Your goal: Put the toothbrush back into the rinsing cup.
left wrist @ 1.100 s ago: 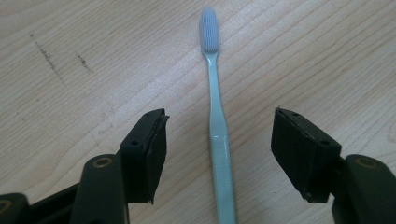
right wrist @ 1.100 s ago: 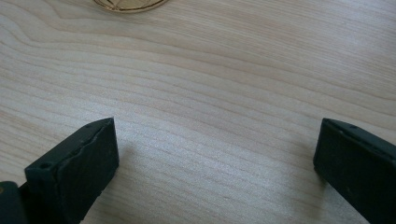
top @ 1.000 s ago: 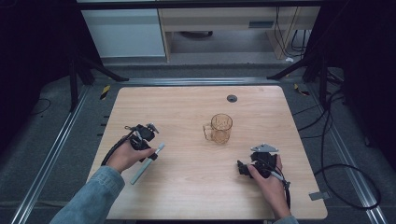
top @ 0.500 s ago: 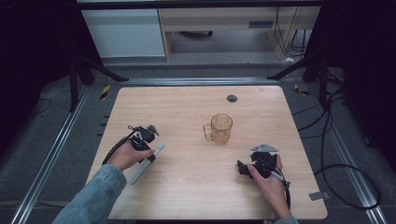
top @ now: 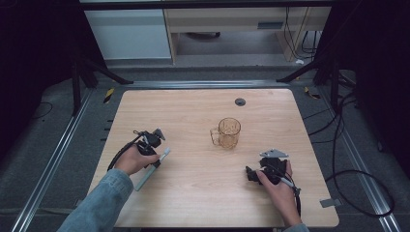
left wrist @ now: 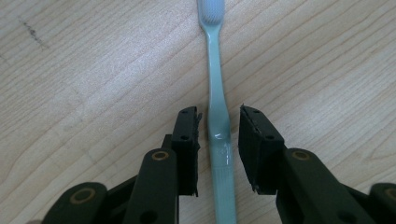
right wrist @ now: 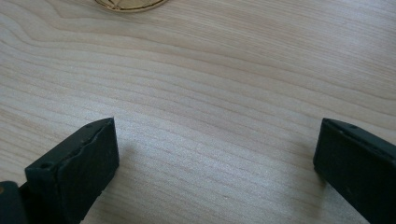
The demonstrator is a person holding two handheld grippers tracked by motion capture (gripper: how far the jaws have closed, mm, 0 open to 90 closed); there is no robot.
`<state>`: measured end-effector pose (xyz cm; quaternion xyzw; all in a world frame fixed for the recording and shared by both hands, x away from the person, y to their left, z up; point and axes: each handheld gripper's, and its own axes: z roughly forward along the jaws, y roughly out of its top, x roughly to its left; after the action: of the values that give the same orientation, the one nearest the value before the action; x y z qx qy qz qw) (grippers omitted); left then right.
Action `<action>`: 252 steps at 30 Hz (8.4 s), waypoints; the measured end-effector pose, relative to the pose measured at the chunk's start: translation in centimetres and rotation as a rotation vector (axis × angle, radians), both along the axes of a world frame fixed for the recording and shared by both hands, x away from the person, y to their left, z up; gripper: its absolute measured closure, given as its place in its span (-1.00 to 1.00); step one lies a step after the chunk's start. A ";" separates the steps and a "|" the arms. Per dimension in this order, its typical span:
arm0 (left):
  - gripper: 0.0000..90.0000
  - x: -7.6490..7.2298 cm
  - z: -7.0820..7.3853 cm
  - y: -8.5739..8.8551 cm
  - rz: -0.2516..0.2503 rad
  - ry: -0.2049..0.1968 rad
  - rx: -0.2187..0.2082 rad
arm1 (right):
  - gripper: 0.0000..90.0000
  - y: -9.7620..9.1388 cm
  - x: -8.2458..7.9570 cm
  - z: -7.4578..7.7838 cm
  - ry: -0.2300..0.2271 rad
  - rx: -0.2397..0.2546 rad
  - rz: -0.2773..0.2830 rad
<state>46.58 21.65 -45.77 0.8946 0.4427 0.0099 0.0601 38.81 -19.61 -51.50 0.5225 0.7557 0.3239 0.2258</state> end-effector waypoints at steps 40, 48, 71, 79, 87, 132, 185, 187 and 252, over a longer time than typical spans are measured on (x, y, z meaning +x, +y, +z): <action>0.69 0.1 -0.5 -0.7 -0.032 -0.003 0.035 | -0.99 0.0 -0.1 0.0 0.002 0.005 0.002; 0.73 0.1 -0.5 -0.7 -0.046 -0.007 0.047 | -0.99 -0.1 0.0 0.0 -0.001 0.000 0.003; 0.75 0.1 2.1 -0.9 -0.066 -0.088 0.022 | -0.99 -0.1 0.0 0.0 -0.001 0.000 0.004; 0.75 0.3 3.0 -1.4 -0.071 -0.109 0.009 | -0.99 -0.1 0.0 0.0 -0.001 0.000 0.004; 0.75 0.3 3.7 -1.8 -0.081 -0.131 -0.007 | -0.99 0.0 -0.1 0.0 0.003 0.006 0.002; 0.75 0.5 8.3 -11.6 -0.163 -0.325 -0.240 | -0.99 -0.3 -0.2 0.0 0.002 0.002 0.045; 0.75 -0.5 11.0 -13.8 -0.072 -0.800 -0.477 | -0.99 -0.2 -0.2 0.0 -0.001 -0.002 0.081; 0.75 -0.5 11.0 -13.8 -0.069 -0.823 -0.486 | -0.99 -0.2 -0.2 0.0 -0.002 -0.004 0.084; 0.75 -0.9 6.2 -12.4 0.015 -1.146 -0.884 | -0.99 -0.1 -0.3 0.0 -0.003 -0.009 0.141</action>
<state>45.71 9.22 -39.55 0.6377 0.3102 0.2979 0.6391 38.49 -19.68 -51.50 0.4663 0.7919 0.3363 0.2059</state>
